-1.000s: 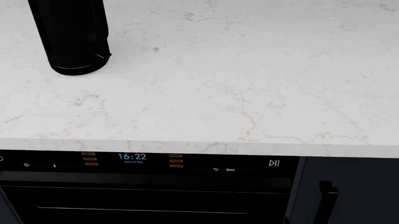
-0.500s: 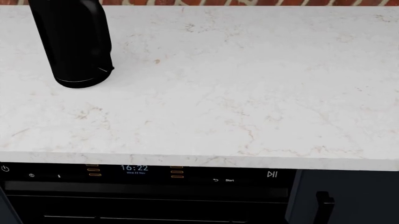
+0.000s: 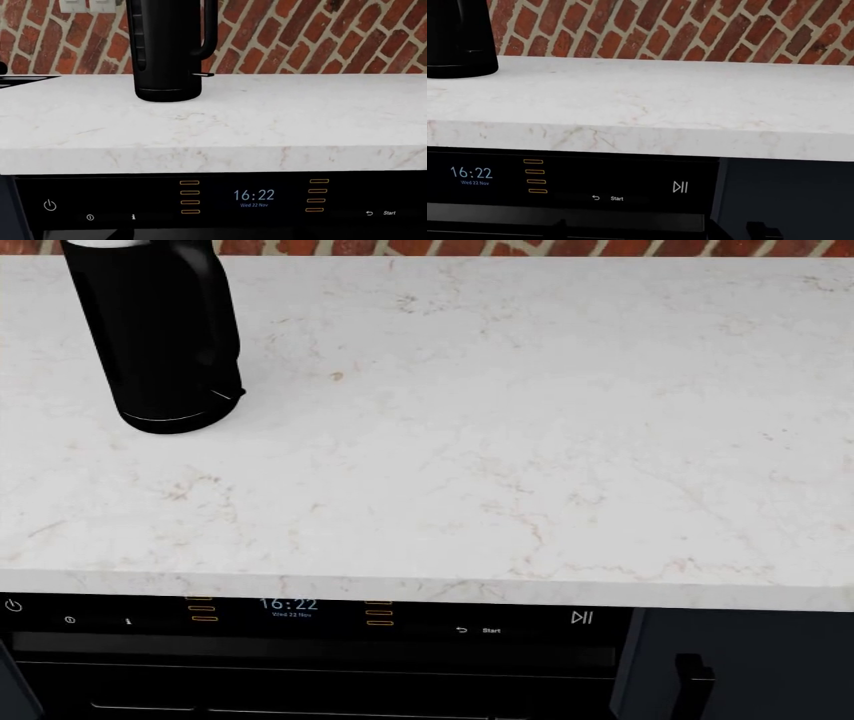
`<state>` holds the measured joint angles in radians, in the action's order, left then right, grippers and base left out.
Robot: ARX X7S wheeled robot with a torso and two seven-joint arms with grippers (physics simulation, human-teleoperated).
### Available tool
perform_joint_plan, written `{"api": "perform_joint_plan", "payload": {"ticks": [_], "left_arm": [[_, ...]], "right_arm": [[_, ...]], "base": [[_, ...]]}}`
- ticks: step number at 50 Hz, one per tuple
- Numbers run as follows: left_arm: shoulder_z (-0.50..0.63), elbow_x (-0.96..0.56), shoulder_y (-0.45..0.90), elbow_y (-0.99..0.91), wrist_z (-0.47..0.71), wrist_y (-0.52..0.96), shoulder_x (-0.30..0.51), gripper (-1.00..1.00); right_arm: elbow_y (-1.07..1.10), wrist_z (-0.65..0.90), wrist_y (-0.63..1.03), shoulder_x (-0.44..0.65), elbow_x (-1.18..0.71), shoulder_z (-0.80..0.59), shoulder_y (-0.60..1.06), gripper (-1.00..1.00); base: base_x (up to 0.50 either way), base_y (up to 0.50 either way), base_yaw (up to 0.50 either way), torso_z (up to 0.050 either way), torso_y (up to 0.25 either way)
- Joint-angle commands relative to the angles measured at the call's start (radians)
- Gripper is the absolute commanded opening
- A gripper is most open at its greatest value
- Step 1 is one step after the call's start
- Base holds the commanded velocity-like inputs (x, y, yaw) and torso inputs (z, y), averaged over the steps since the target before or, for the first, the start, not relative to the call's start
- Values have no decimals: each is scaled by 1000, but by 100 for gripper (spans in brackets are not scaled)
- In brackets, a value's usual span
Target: Close the lid of the electric kettle.
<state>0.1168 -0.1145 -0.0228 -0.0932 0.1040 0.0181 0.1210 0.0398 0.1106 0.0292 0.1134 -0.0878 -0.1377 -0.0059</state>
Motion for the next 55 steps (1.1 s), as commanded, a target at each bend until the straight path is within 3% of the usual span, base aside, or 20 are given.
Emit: {"api": "perform_joint_plan", "payload": {"ticks": [1,24,39,55], "left_arm": [[0,-57,-35,-190,6,150,42,100],[5,-81,7,-543,22,461,154,100],[-22,-118,115,-702,36,654,205,100],[-97,-253,314,-877,37,961,232,100]], "right_arm": [[114,18,92,24,-14,-10,-4,100],[536,31,458,139,17,-23,36,100],[748,-1,738,201,3,-14,169,100],[913,-32,1031,240,-42,13,357,100]], "base": [[0,0,0,0,0],[0,0,0,0,0],[0,0,0,0,0],[0,0,0,0,0]]}}
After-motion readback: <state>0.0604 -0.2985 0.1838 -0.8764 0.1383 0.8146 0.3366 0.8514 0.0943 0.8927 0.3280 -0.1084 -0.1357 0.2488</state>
